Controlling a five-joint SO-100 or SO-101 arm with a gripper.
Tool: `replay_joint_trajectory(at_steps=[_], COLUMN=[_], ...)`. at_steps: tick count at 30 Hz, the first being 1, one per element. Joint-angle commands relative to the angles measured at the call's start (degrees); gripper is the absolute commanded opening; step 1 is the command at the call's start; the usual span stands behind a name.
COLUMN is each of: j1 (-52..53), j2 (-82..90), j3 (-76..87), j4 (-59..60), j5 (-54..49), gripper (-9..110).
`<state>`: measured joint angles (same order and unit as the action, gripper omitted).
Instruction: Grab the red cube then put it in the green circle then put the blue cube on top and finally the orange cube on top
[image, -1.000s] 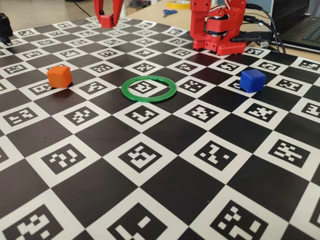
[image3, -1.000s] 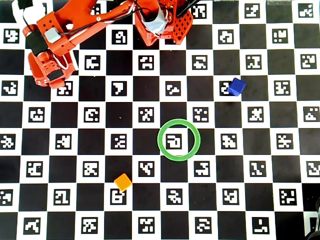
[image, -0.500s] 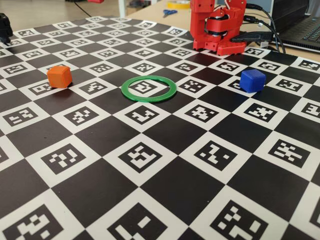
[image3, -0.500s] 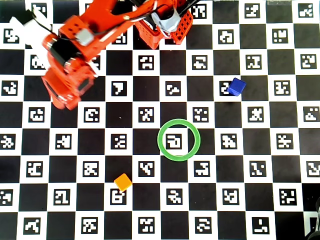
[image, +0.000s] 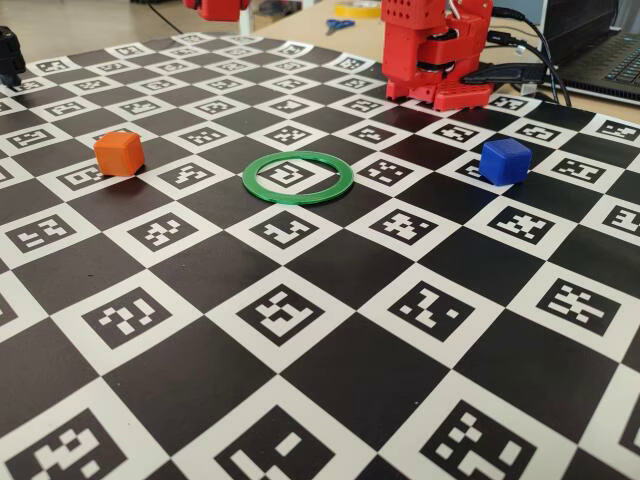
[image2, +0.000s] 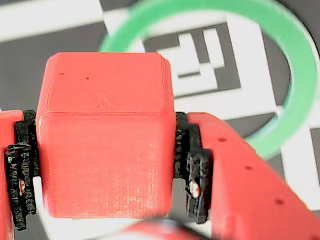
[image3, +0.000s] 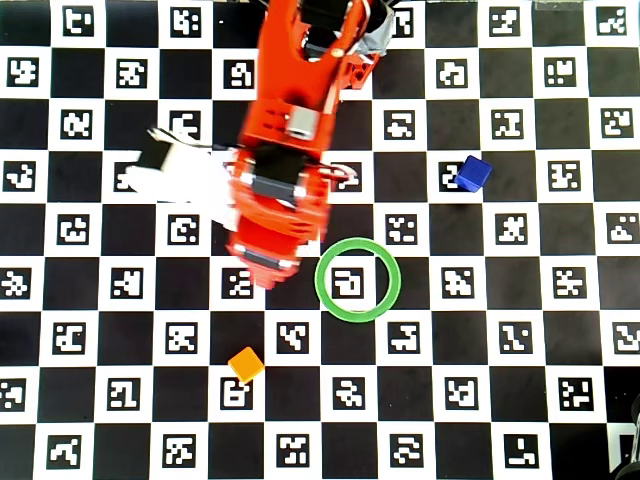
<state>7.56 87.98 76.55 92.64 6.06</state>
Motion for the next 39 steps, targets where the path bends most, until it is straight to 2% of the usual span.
replay_joint_trajectory(at_steps=[1,13,39], j1=[-4.7,-15.8,-12.9], j2=[-0.4,-6.9,-5.0], j3=[-4.5,-2.5,18.8], j4=[-2.0,-7.4,-23.0], j5=[1.1,4.9,1.4], gripper=[5,4,3])
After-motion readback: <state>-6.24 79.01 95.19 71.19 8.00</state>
